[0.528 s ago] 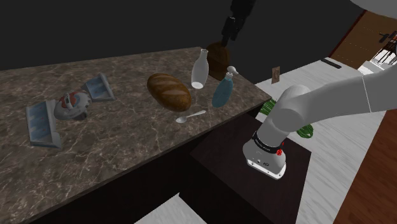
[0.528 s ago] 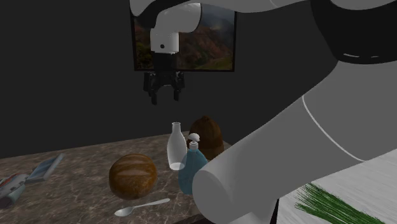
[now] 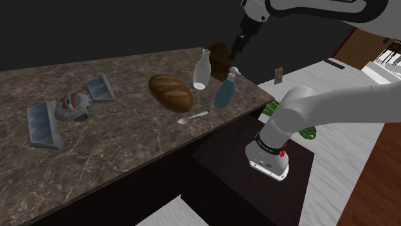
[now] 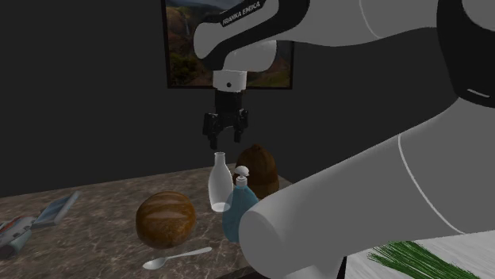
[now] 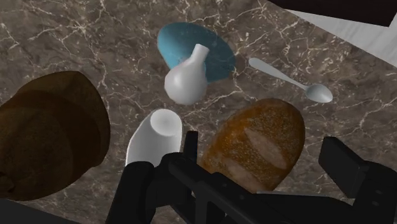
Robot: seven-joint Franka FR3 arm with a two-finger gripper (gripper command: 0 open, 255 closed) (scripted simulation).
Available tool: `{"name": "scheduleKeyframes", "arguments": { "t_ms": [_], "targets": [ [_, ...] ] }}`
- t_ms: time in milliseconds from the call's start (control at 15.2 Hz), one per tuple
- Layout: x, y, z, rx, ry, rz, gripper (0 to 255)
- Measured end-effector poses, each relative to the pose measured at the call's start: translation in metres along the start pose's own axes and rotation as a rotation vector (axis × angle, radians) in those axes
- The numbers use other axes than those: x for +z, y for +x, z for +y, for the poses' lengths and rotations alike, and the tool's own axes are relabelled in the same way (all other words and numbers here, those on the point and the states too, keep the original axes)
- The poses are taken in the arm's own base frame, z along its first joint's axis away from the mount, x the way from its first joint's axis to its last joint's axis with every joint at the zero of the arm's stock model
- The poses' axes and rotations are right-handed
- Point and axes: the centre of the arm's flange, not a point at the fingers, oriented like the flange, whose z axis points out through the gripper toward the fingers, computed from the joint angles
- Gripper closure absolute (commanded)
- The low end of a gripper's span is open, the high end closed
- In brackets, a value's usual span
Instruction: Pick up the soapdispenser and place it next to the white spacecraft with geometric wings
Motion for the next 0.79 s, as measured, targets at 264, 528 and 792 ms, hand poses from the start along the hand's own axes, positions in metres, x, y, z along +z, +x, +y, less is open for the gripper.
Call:
{"name": "scheduleKeyframes", "arguments": {
  "t_ms": [264,528,792],
  "targets": [
    [0.040,-0.026,0.030,-0.016,-0.003,0.053,0],
    [0.075,-0.049,0.056,-0.032,-0.007,0.102,0],
    [0.100,-0.049,0.059,-0.036,-0.007,0.109,0]
  ]
}}
